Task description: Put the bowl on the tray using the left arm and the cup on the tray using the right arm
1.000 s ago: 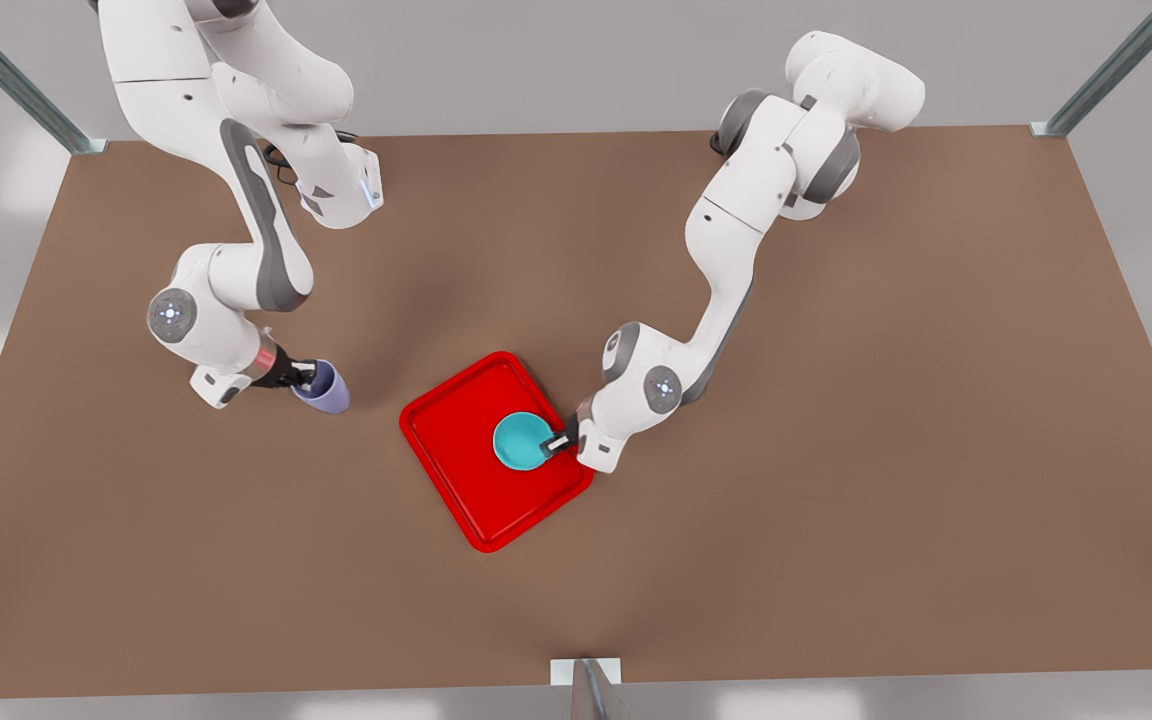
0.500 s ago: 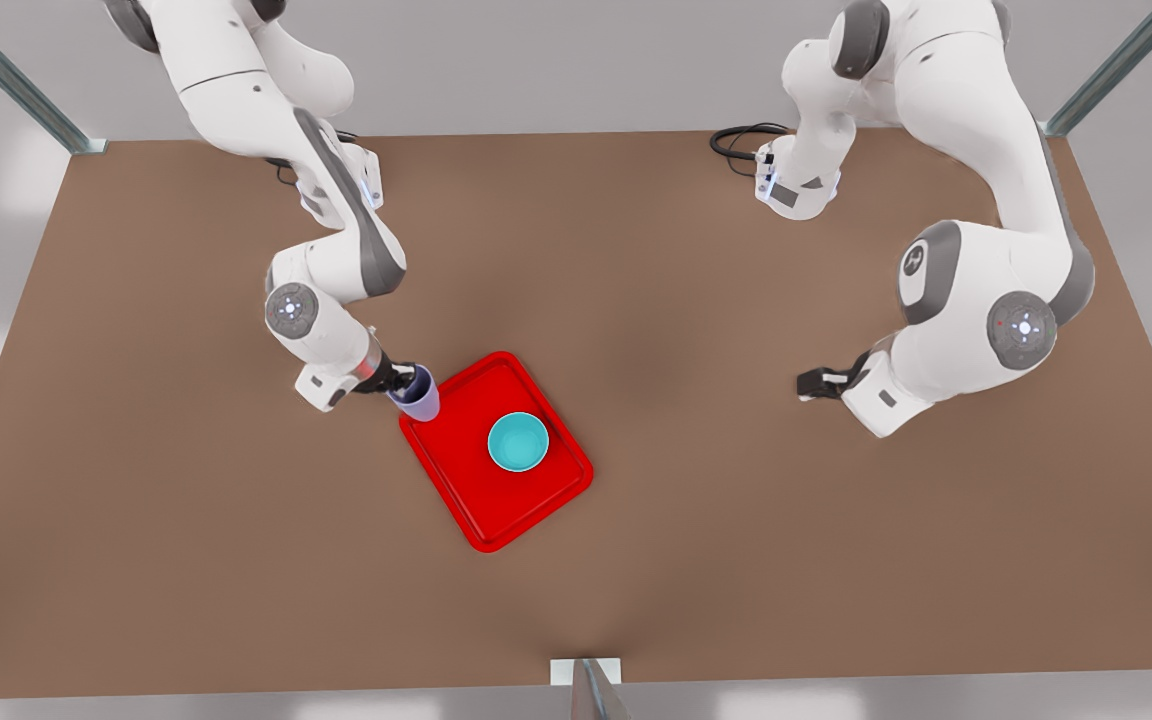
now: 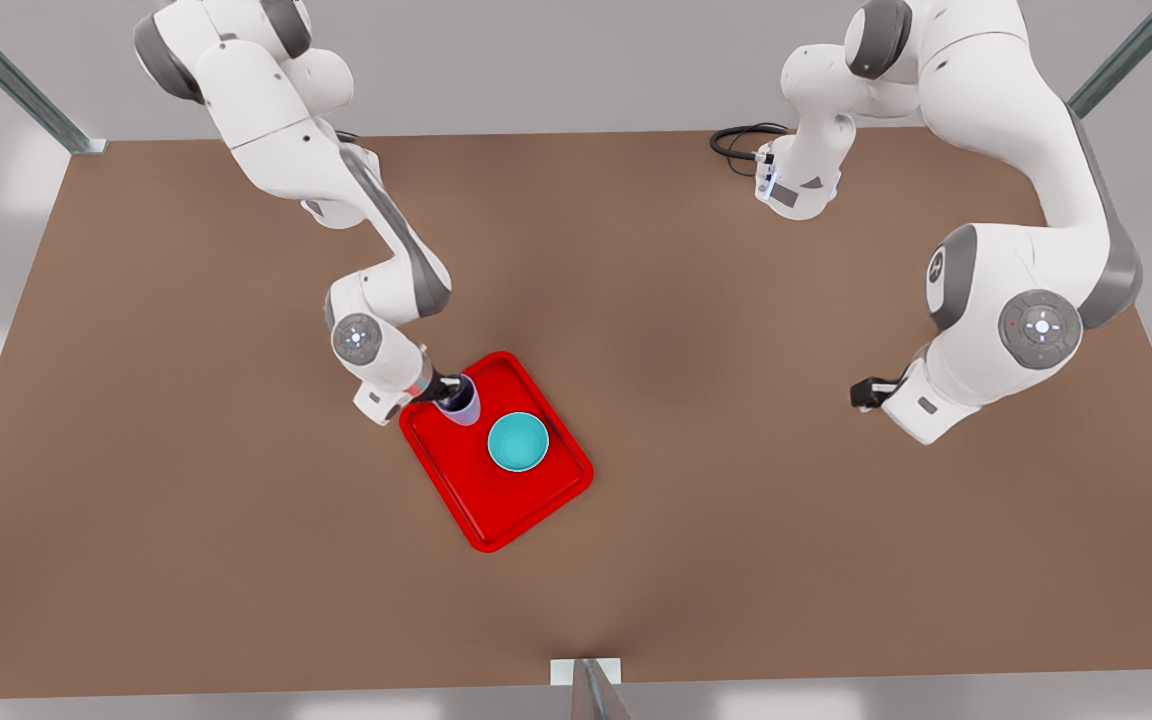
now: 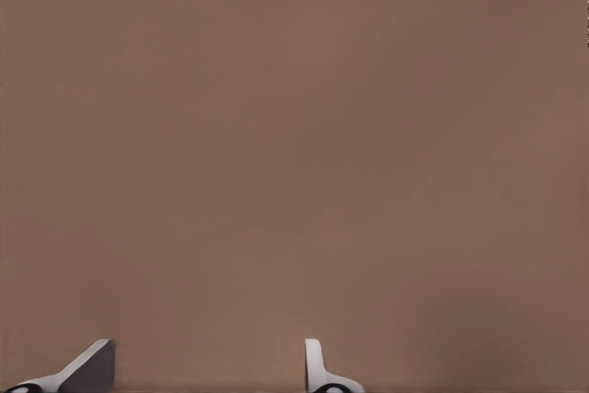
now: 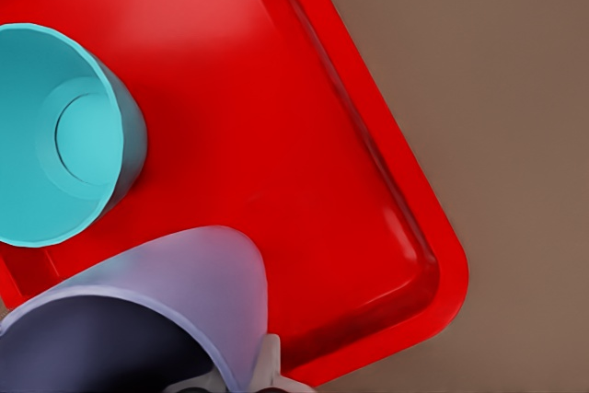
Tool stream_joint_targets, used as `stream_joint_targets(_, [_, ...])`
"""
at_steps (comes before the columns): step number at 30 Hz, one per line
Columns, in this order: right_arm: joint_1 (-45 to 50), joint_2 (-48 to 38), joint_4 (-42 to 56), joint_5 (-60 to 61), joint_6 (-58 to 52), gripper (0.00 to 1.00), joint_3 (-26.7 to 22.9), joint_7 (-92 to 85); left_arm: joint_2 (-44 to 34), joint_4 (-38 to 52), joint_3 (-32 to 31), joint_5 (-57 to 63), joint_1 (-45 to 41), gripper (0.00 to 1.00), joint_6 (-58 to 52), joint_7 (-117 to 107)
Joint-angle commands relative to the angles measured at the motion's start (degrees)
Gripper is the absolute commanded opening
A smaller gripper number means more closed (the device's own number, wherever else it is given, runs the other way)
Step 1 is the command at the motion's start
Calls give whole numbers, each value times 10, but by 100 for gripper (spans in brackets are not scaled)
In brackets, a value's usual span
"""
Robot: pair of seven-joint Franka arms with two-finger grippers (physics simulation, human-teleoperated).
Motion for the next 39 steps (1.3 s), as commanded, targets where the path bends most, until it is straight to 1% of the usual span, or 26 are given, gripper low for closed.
stream_joint_targets(1, [0,2,0,-9,0,21,0,6,0,0,1,3,0,100,0,0])
stream_joint_targets(3, [0,7,1,-11,0,21,-6,5,0,0,0,3,-1,100,0,0])
stream_joint_targets(4, [1,10,1,-11,0,24,-7,6,0,0,0,3,-1,100,0,0])
stream_joint_targets(5, [2,10,1,-10,0,36,-7,6,0,0,0,3,-1,100,0,0])
stream_joint_targets(7, [2,11,1,-7,0,41,-7,6,-1,0,0,3,-1,100,-1,0])
stream_joint_targets(8, [2,11,1,-6,0,47,-7,6,-2,0,0,3,-1,100,-1,0])
stream_joint_targets(9, [2,10,1,-6,0,47,-7,6,-2,0,0,3,-1,100,-1,0])
stream_joint_targets(10, [2,10,0,-6,1,54,-7,6,-2,0,0,3,-1,100,-2,0])
stream_joint_targets(12, [2,10,0,-6,0,62,-7,7,-6,0,0,3,-1,100,-2,0])
stream_joint_targets(13, [2,9,0,-6,0,74,-7,7,-6,0,0,3,-2,100,-2,0])
stream_joint_targets(20, [0,-9,-1,-7,-11,77,-8,0,-18,-1,-1,3,-3,100,-18,-1])
stream_joint_targets(22, [0,-11,-1,-8,-12,77,-16,-5,-20,-1,-1,3,-4,100,-22,-1])
stream_joint_targets(23, [-2,-29,-2,-8,-18,79,-17,-5,-20,-1,-1,3,-4,100,-22,-2])
stream_joint_targets(24, [-6,-55,-1,-8,-62,82,-19,-5,-20,-1,-1,3,-5,100,-22,-2])
stream_joint_targets(25, [-7,-86,1,-8,-92,88,-24,-4,-20,-1,-1,3,-6,100,-22,-2])
stream_joint_targets(26, [-9,-124,2,-7,-126,98,-24,-4,-20,-1,-1,3,-6,100,-22,-2])
stream_joint_targets(27, [-15,-171,1,-8,-146,100,-39,-5,-19,-1,-1,3,-7,100,-22,-2])
stream_joint_targets(28, [-17,-193,20,-8,-155,100,-80,-3,-19,-1,-1,3,-7,100,-22,-2])
stream_joint_targets(29, [-80,-147,147,-20,-303,100,-85,-27,-19,-1,-1,3,-7,100,-22,-6])
stream_joint_targets(30, [-103,-122,231,-26,-384,100,-86,-57,-19,-1,-1,3,-8,100,-22,-7])
stream_joint_targets(32, [-153,-125,251,-45,-411,100,-93,-92,-19,-1,-1,3,-8,100,-22,-5])
stream_joint_targets(33, [-154,-126,274,-44,-448,100,-93,-98,-19,-1,-1,3,-8,100,-22,-4])
stream_joint_targets(34, [-154,-122,296,-49,-457,100,-93,-100,-19,-1,-1,3,-8,100,-22,-4])
stream_joint_targets(36, [-166,-114,295,-65,-416,100,-94,-130,-19,-1,-1,3,-8,100,-22,-4])
stream_joint_targets(39, [-183,-113,306,-56,-418,100,-94,-126,-20,-1,-1,3,-8,100,-22,-4])
